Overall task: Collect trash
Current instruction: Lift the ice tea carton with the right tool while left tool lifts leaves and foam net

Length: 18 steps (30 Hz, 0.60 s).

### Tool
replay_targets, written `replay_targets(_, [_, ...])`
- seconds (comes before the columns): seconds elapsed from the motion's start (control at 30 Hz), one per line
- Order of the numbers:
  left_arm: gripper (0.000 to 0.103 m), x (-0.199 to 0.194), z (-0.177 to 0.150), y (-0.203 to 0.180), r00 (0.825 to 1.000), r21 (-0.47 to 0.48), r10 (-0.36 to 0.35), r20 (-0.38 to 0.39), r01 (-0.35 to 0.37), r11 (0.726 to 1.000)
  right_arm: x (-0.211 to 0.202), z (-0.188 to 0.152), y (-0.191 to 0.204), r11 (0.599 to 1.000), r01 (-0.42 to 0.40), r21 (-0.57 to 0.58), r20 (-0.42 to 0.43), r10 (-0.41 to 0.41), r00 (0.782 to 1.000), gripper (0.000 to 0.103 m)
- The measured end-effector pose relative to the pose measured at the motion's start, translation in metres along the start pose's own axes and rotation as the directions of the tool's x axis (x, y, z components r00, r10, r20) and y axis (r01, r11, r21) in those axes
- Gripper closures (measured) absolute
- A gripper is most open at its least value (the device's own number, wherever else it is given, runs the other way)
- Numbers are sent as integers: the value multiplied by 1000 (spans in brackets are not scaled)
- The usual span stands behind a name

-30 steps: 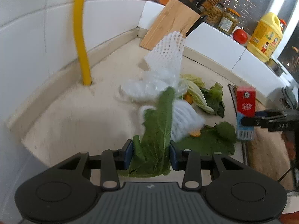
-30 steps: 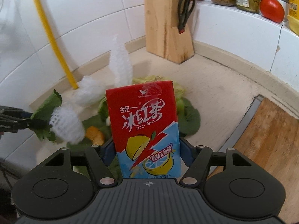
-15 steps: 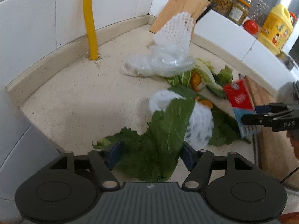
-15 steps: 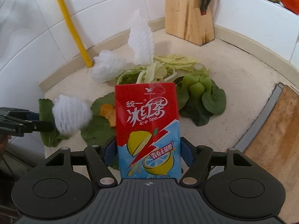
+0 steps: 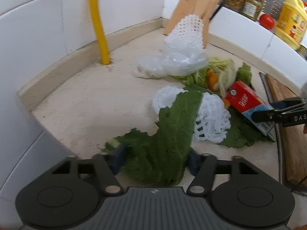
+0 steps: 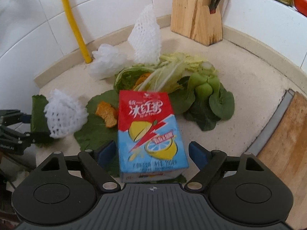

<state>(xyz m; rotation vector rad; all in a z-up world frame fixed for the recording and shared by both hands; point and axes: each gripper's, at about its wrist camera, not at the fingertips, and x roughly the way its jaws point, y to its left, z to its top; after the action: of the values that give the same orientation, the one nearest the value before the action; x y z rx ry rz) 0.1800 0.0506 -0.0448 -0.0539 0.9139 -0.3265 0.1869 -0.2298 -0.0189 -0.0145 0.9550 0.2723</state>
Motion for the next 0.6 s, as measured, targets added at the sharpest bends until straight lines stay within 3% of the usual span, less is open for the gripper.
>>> replay_targets(0.03, [68,-2,1,4,1000,-25,-11,-4,11,1000,1,1,0,1000,-2,-4,0,2,1000,25])
replay_targets(0.23, [90,-17,5,30,992,-219,-124,8,122,968,1,5,-4,998,-29,62,-17,30,999,29])
replay_targets(0.37, [94,-28,7,33,981,-277,-190,51,196,941,-16,3,-13,988,-74,136,23,71,997,30])
replay_targets(0.5, [95,-36,6,26,981,-256,-186,58,195,947,-31,2,-23,973,-109,204,70,97,993,31])
replay_targets(0.6, [95,-28,-4,22,983,-258,-181,20,180,949,-40,1,-23,973,-108,206,98,89,991,31])
